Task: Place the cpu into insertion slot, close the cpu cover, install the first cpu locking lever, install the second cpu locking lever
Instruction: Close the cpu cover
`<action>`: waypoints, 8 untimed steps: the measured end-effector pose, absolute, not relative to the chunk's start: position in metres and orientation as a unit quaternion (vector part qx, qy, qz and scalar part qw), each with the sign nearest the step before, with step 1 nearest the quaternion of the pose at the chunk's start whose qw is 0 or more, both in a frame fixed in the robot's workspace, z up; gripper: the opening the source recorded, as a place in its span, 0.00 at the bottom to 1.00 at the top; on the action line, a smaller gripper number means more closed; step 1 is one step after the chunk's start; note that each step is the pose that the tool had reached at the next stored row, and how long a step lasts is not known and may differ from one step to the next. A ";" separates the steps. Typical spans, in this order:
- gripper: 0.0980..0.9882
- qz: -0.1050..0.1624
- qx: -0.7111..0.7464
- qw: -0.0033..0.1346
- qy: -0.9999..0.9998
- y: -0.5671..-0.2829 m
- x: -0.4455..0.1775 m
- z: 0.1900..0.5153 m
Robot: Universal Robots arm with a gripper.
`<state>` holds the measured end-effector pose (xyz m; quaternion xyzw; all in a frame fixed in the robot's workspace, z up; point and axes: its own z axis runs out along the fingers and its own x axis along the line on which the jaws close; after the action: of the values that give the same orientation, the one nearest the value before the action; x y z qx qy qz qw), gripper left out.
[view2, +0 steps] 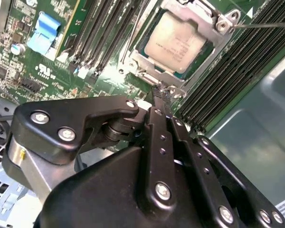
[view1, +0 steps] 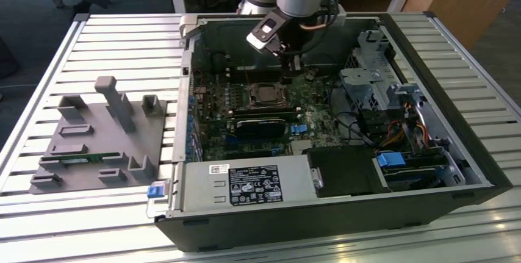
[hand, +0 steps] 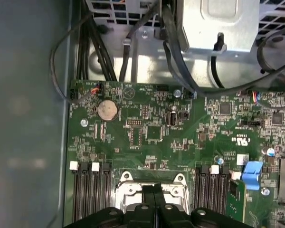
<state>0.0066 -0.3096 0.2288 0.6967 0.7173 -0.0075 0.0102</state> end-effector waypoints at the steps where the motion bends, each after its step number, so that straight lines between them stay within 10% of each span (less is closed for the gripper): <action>1: 0.01 -0.008 0.697 0.010 0.717 -0.310 0.006 0.228; 8: 0.01 -0.008 0.697 0.010 0.717 -0.312 -0.008 0.220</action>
<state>-0.0084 -0.3116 0.2201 0.6966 0.7173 -0.0080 0.0096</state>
